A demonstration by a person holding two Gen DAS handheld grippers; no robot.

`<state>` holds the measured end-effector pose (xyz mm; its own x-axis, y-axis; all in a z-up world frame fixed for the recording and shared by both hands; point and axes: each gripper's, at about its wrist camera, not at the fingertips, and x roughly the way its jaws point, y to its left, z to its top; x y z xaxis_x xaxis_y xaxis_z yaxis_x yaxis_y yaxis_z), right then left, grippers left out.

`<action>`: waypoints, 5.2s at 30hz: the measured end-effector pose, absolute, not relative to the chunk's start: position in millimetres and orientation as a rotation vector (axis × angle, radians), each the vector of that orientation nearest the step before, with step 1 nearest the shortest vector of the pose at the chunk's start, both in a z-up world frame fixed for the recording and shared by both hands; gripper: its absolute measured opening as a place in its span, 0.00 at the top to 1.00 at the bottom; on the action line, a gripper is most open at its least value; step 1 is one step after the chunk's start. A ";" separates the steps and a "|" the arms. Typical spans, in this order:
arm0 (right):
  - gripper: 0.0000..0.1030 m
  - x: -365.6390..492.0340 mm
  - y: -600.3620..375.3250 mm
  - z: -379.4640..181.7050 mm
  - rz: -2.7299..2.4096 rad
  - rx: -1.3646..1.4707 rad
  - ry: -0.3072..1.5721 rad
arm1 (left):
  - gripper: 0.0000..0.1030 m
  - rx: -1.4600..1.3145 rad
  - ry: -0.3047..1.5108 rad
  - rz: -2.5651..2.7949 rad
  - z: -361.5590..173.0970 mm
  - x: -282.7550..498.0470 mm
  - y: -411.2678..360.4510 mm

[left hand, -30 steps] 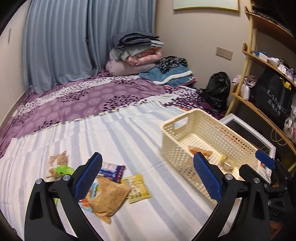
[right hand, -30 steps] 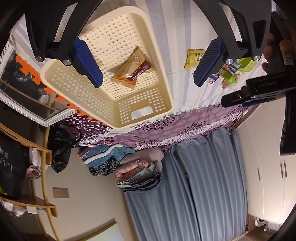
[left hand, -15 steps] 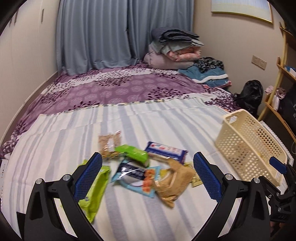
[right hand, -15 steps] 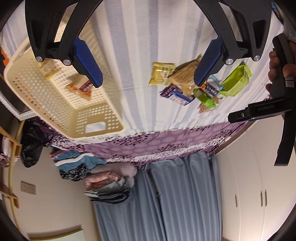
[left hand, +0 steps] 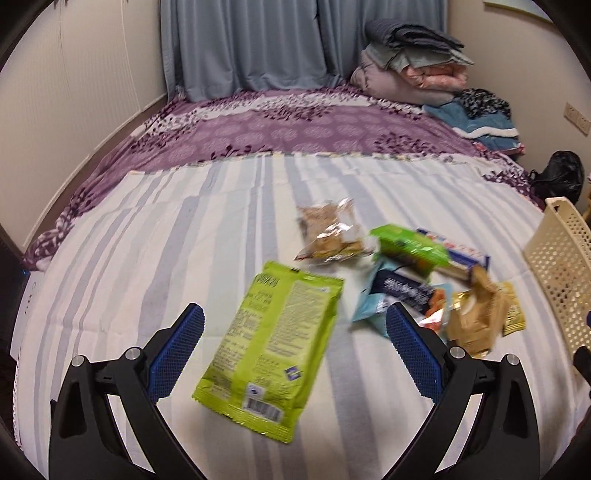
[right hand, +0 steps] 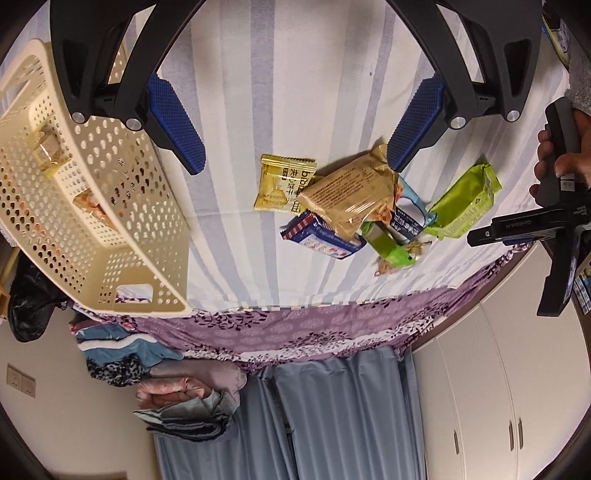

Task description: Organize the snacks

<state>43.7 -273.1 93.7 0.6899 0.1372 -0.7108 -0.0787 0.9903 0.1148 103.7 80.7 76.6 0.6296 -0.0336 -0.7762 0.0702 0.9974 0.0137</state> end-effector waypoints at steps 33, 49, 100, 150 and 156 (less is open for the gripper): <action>0.05 107.0 -269.8 30.6 0.052 0.088 0.995 | 0.30 -0.002 0.956 -0.084 17.1 129.4 106.0; 0.40 142.3 -264.8 19.3 0.024 -0.002 1.013 | 0.30 -0.043 0.857 -0.118 58.6 107.7 104.8; 0.52 30.5 -354.3 154.0 -0.068 0.177 0.614 | 0.30 -0.033 0.741 -0.151 126.3 46.8 73.3; 0.30 76.9 -346.8 36.8 0.008 0.003 0.912 | 0.30 -0.008 0.745 -0.238 124.1 50.3 33.1; 0.30 86.8 -345.0 25.7 0.021 0.001 0.976 | 0.30 -0.007 0.747 -0.250 122.8 50.5 29.1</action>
